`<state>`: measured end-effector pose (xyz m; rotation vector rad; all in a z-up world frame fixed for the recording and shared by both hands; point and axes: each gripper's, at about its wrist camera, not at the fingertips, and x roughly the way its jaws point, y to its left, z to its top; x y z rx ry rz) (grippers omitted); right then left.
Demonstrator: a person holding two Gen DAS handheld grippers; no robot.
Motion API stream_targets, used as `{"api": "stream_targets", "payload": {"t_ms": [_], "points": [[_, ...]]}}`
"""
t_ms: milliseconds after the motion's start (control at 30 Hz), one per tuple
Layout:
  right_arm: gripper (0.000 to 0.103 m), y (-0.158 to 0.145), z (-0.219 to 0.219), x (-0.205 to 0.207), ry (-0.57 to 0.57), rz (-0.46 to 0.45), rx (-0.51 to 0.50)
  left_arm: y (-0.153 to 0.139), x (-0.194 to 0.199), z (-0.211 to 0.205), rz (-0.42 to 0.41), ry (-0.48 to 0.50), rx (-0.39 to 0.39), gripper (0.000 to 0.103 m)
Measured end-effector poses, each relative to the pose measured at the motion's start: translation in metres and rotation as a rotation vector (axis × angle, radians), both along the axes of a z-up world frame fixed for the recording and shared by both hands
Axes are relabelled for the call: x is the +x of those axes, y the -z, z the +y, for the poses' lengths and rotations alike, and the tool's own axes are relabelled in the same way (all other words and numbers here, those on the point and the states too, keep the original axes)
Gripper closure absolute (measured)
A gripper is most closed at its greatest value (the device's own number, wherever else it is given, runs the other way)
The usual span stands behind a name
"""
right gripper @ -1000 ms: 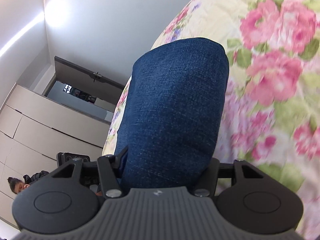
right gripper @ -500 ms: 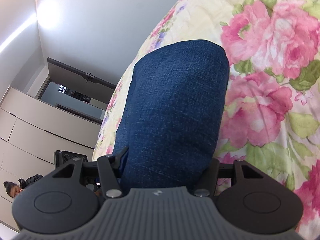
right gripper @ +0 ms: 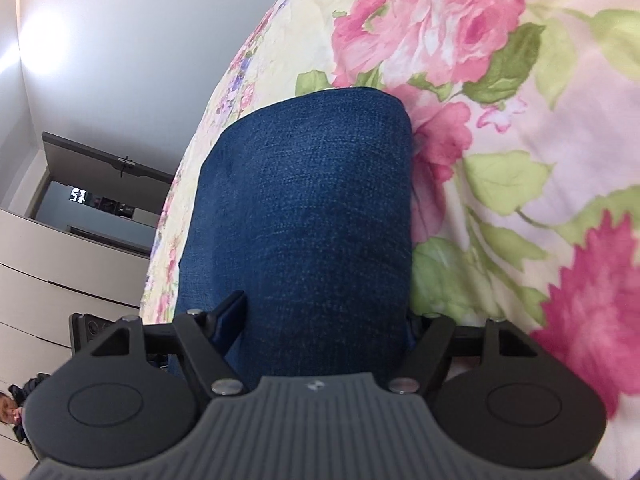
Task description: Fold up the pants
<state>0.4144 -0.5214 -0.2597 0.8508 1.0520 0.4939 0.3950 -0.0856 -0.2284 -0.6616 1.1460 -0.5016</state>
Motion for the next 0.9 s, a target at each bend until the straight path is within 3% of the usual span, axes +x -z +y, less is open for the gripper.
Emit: {"api": "stream_targets", "payload": {"t_ms": [233,400,500,800,900], "points": [[0.034,-0.002,-0.013,-0.048,0.012,0.022,0.031,-0.011,-0.018,0.004,0.0,0.038,0.058,0.03],[0.039,-0.007,-0.003,-0.083,-0.024,0.023,-0.009,-0.015,-0.043,0.008,0.007,0.119,0.11,0.029],[0.043,-0.008,0.002,-0.095,-0.029,0.03,-0.046,-0.015,-0.057,0.016,0.019,0.142,0.096,0.03],[0.044,-0.029,0.029,-0.098,0.002,0.029,-0.239,-0.018,-0.077,0.021,0.035,0.151,0.166,0.038],[0.044,-0.044,0.041,-0.107,-0.001,0.046,-0.398,-0.029,-0.084,0.016,0.024,0.15,0.237,0.038]]}}
